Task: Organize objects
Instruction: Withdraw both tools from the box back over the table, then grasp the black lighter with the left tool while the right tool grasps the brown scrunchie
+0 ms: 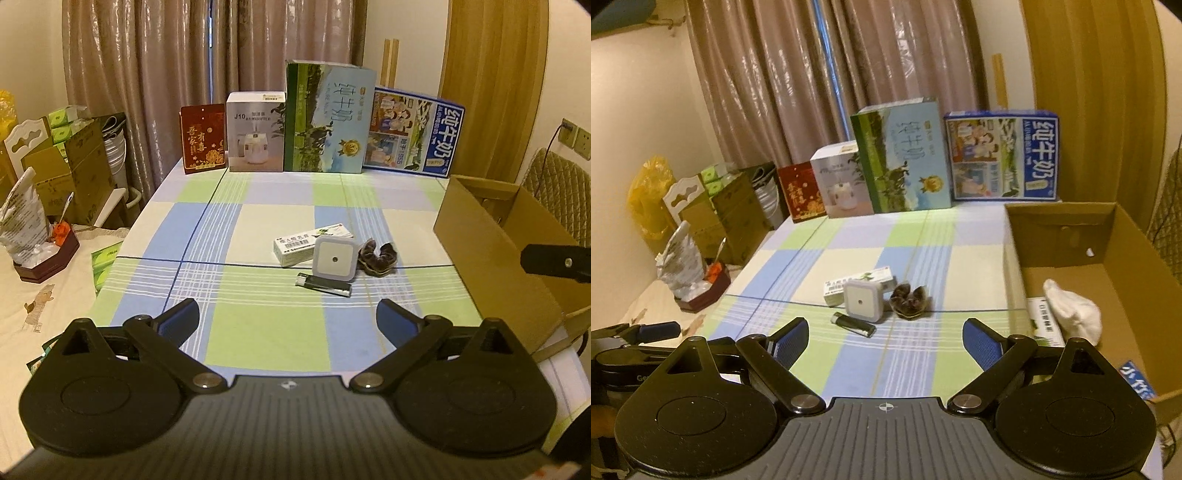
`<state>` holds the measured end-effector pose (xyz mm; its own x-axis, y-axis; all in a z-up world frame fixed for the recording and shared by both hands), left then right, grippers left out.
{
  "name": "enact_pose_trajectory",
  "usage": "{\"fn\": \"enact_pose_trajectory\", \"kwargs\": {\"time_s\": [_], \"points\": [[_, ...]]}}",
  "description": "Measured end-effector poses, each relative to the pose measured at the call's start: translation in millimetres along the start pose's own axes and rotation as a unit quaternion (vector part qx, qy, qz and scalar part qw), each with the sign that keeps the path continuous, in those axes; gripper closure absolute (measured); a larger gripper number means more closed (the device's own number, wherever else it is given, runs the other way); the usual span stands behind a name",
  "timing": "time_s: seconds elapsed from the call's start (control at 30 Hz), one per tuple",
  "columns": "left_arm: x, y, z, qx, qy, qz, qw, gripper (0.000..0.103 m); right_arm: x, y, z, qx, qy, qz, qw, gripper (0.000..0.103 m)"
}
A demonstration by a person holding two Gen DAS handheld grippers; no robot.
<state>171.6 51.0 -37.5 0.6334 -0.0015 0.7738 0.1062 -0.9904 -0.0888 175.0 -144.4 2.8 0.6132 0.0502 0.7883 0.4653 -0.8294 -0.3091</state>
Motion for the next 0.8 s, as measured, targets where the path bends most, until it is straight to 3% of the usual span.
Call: {"fn": "enact_pose_trajectory", "kwargs": {"time_s": [0.4, 0.8], "points": [[2, -3, 64, -0.005, -0.014, 0.026, 0.9995, 0.003, -5, 18, 76, -0.005, -0.029, 0.006, 1.000, 0.015], [-7, 23, 144, -0.046, -0.032, 0.055, 0.9969, 0.003, -23, 61, 157, -0.029, -0.067, 0.007, 0.997, 0.016]]}}
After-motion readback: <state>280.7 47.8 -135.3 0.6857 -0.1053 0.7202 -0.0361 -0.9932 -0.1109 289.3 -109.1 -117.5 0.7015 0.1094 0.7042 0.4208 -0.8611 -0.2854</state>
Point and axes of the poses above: each gripper's, at about its wrist camera, not at the fingertips, and z roughly the way its jaws point, y to its right, x to its top, the point moved 10 cm from there along z, roughly the way its jaws point, and after that the axes turned 10 degrees about x, right-handed, at the moved point
